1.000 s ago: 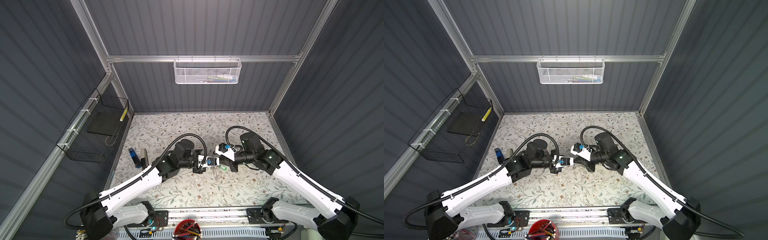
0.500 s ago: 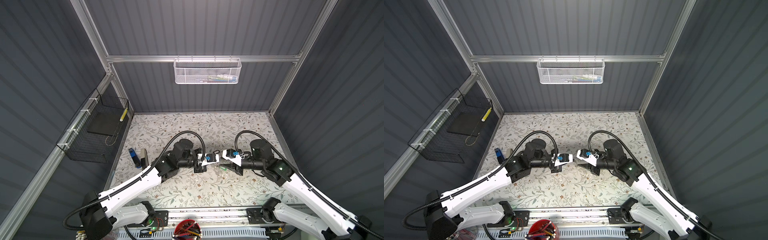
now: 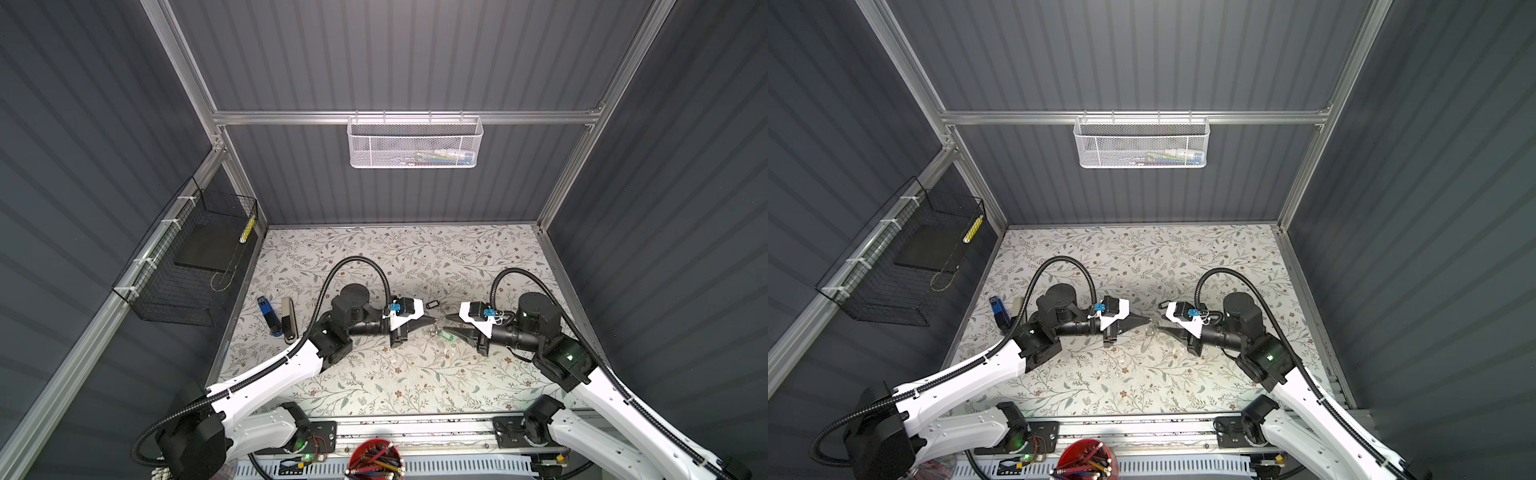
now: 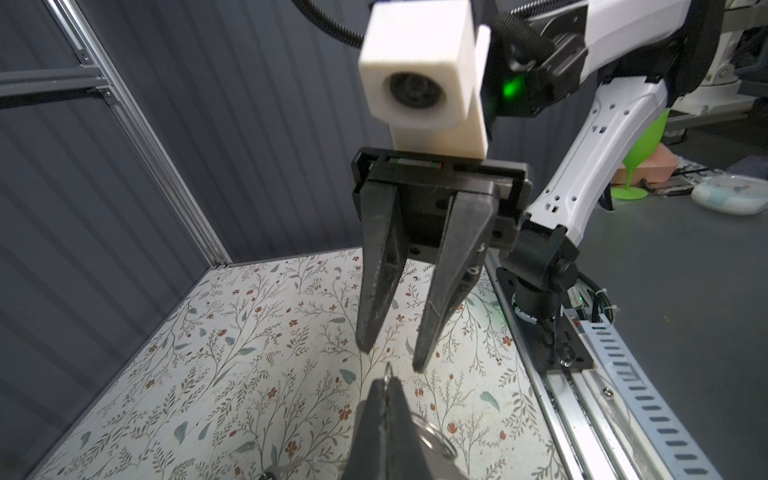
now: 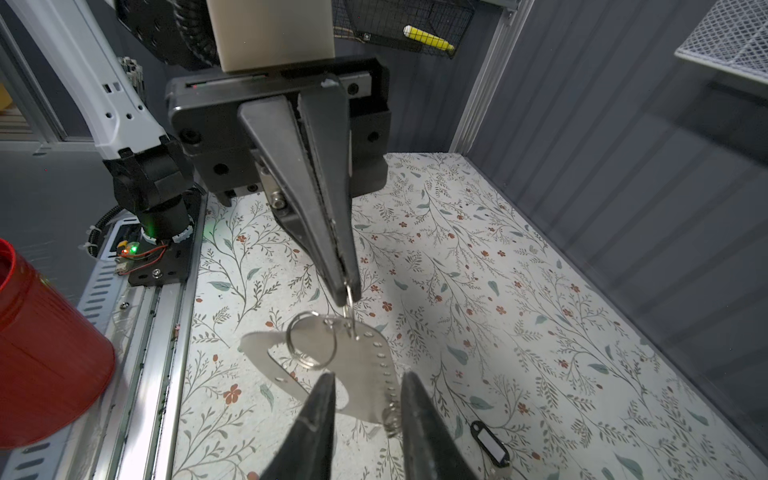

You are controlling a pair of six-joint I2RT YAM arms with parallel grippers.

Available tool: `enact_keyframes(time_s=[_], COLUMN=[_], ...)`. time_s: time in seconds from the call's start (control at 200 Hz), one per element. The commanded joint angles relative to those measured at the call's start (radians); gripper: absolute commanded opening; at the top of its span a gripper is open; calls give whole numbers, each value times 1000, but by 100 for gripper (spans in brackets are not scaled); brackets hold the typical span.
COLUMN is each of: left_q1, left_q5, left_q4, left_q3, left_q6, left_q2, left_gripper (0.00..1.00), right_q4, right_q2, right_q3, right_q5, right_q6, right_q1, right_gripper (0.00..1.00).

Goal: Put the keys on the keyring

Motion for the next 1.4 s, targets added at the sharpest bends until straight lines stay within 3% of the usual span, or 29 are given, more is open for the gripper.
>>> enact_keyframes(time_s=[0.0,0.45,0.915,1.391], left_q1=[3,4,3,3], left_q5=[57,83,114,137], left_q4=[209,337,301,285], left_q3=[-24,-43,-33,-25], left_q6=[-120,-188,-181,-182], left_q2=[-2,52,42,50], left_gripper=[0,0,0,0], right_q4=[92,267,274,312], right_q2=[-2,45,-67,-65], right_q3=[-22,-58,-124,-118], right_q5=[-59,-72,-6,-38], right_q6=[62,113,135,158], right_q1=[-1,50,50,49], right_gripper=[29,26,25,23])
